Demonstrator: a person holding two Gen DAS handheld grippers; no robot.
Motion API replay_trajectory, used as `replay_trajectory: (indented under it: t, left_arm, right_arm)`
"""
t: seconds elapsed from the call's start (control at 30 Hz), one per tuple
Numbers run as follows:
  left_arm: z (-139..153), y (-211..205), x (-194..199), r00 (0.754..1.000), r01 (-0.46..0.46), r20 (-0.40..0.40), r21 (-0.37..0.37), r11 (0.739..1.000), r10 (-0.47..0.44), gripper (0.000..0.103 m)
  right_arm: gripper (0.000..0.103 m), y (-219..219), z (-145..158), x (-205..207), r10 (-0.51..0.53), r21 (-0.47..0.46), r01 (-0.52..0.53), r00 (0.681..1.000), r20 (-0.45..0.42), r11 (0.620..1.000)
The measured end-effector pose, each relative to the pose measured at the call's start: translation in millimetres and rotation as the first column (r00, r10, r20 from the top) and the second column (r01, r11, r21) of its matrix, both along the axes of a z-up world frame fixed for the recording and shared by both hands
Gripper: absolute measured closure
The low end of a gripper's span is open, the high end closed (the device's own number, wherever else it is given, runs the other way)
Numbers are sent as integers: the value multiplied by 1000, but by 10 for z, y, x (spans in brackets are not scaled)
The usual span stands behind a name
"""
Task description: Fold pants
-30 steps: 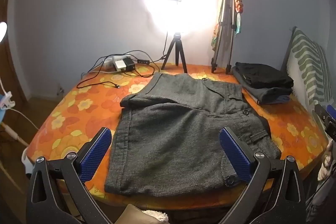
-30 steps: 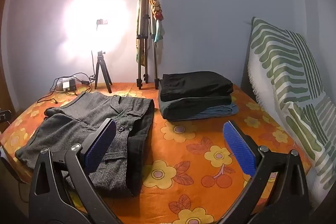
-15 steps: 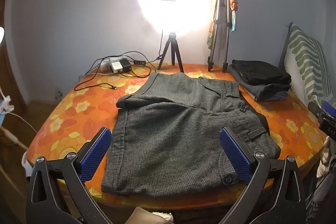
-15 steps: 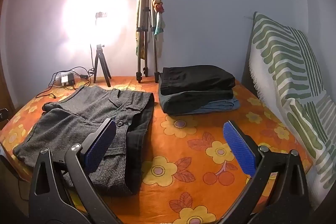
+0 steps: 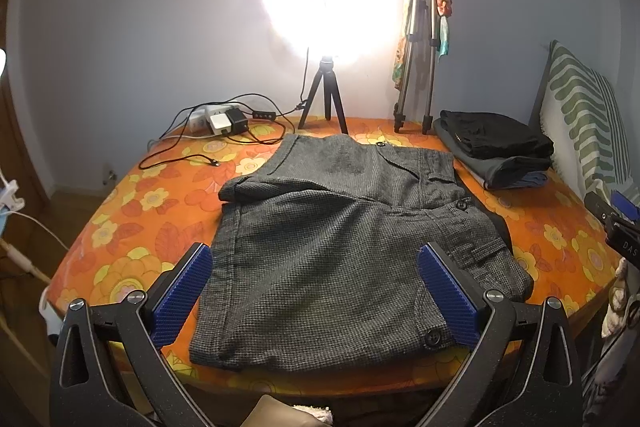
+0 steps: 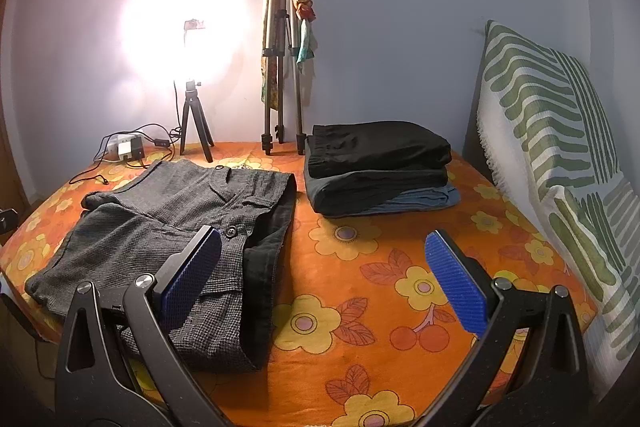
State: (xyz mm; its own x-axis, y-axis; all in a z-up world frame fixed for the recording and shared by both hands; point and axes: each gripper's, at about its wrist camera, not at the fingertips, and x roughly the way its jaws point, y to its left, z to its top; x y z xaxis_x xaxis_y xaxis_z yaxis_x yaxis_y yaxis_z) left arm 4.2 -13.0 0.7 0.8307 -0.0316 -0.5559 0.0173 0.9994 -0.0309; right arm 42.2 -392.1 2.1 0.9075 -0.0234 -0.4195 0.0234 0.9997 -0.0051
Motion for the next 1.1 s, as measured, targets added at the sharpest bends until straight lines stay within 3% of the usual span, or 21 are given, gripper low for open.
replay_trajectory:
  t: [1.1]
  left_arm:
    - [-36, -10, 2, 1000, -8, -4, -2, 1000, 8, 1]
  right_arm:
    - [0, -61, 7, 30, -20, 0, 20, 1000, -18, 1000]
